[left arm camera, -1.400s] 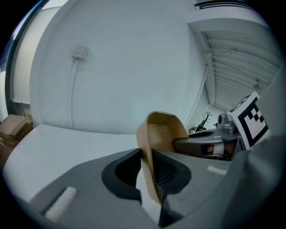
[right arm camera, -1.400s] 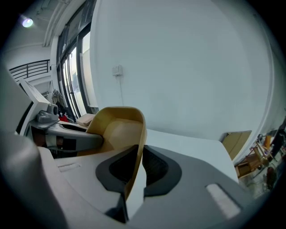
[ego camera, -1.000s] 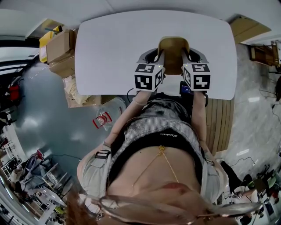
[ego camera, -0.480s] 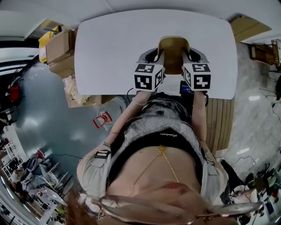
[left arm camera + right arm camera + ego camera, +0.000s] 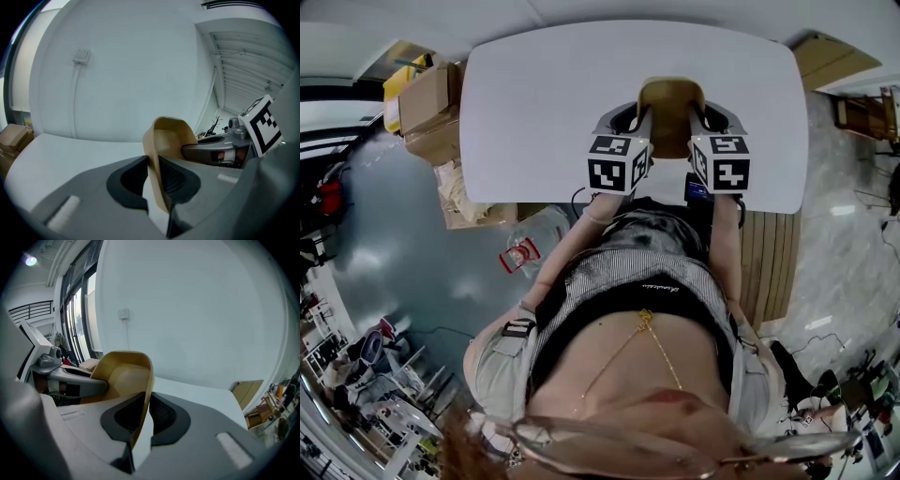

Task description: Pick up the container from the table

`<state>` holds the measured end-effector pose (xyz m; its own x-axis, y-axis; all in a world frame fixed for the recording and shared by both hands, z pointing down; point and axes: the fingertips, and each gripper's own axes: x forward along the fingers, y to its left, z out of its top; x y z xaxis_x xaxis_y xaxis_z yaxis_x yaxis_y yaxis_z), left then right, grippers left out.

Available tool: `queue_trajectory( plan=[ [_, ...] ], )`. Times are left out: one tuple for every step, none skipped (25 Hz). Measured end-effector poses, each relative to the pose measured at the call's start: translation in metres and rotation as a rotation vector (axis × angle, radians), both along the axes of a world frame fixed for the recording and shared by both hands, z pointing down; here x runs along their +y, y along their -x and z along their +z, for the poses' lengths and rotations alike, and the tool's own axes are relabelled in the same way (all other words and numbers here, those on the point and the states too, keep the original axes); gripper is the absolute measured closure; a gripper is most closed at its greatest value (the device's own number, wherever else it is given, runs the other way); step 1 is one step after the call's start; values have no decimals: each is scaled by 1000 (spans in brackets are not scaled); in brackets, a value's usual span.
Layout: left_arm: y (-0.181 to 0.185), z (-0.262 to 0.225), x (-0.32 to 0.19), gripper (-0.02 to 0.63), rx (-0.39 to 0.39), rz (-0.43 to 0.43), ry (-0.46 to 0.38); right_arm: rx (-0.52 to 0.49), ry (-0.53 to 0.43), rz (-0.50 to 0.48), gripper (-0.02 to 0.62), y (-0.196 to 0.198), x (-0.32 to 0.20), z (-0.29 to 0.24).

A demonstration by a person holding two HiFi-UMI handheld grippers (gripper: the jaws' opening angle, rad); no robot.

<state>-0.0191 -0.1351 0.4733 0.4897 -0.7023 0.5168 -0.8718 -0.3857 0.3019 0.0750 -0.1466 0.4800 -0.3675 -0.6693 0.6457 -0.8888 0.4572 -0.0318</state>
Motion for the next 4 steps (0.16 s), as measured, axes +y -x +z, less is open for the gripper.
queue_trajectory(
  plan=[
    [0, 0, 0, 557, 1, -1, 1, 0, 1, -1, 541, 0, 0, 0],
    [0, 0, -1, 557, 1, -2, 2, -1, 2, -1, 541, 0, -1, 0],
    [0, 1, -1, 557, 2, -3, 3, -1, 3, -2, 541, 0, -1, 0],
    [0, 1, -1, 557, 2, -4, 4, -2, 5, -2, 541, 1, -1, 1]
  ],
)
